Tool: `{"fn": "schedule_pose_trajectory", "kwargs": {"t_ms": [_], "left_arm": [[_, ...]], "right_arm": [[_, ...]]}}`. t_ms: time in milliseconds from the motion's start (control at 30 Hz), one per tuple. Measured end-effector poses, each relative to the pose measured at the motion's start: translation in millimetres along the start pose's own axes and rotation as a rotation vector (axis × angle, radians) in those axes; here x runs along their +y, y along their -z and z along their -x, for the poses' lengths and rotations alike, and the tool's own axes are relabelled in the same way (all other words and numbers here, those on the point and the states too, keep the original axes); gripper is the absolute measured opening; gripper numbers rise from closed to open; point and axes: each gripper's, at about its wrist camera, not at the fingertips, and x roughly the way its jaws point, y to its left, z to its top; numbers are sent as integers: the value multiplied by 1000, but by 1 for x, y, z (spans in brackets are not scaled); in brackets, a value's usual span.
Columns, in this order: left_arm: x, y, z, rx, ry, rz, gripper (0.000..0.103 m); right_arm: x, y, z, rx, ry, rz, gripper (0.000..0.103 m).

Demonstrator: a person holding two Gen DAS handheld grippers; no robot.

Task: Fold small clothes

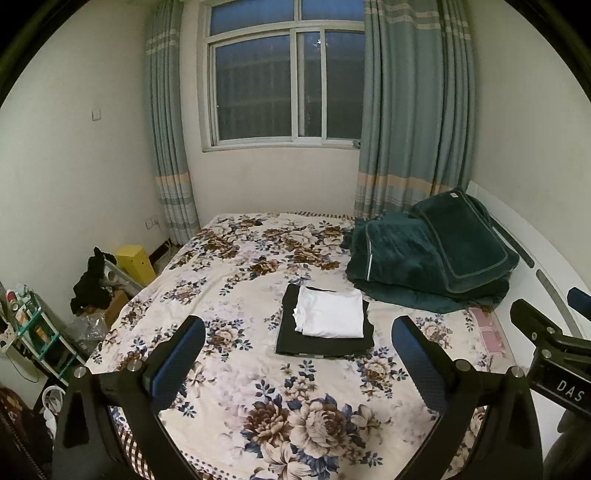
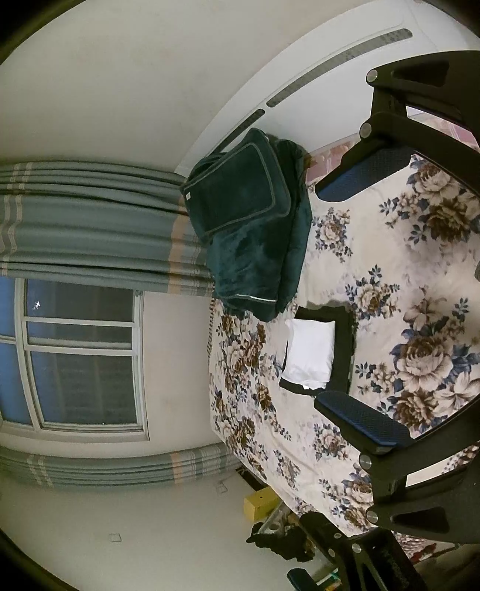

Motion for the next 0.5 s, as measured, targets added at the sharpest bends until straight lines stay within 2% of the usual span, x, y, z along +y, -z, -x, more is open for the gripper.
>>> {"fn": "schedule_pose_trajectory", "kwargs": {"t_ms": [500], "left_arm": [[1,-2,7,-11,3,-3,103]], "right_arm": [[4,-1,3,-4,-21,7,103]]}}
